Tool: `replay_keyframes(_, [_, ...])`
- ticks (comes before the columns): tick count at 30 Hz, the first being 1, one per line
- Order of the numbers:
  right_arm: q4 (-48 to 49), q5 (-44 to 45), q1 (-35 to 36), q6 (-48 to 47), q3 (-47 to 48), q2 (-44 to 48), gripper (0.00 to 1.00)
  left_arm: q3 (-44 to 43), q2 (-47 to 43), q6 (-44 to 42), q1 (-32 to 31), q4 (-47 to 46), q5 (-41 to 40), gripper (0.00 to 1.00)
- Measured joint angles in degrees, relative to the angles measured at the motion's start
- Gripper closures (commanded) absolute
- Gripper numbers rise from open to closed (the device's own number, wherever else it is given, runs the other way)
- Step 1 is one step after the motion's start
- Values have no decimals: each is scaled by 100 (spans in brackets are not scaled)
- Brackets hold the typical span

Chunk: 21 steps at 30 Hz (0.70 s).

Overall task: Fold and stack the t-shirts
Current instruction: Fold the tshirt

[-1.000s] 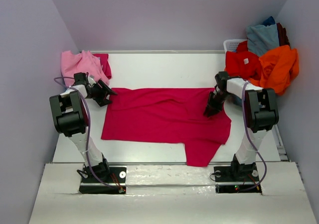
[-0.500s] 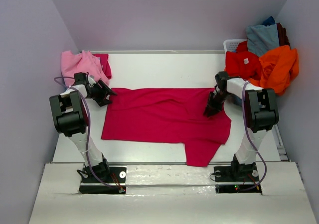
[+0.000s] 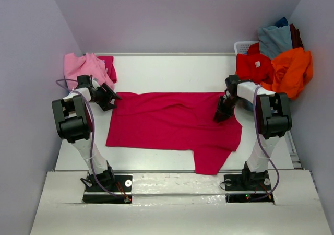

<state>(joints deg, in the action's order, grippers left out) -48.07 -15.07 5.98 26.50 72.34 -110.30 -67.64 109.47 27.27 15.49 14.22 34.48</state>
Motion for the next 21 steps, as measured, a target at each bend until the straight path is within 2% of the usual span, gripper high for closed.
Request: replay_keyframes(21, [-13, -2, 0, -4, 15, -15, 66, -66, 144, -31, -57, -31, 267, 40])
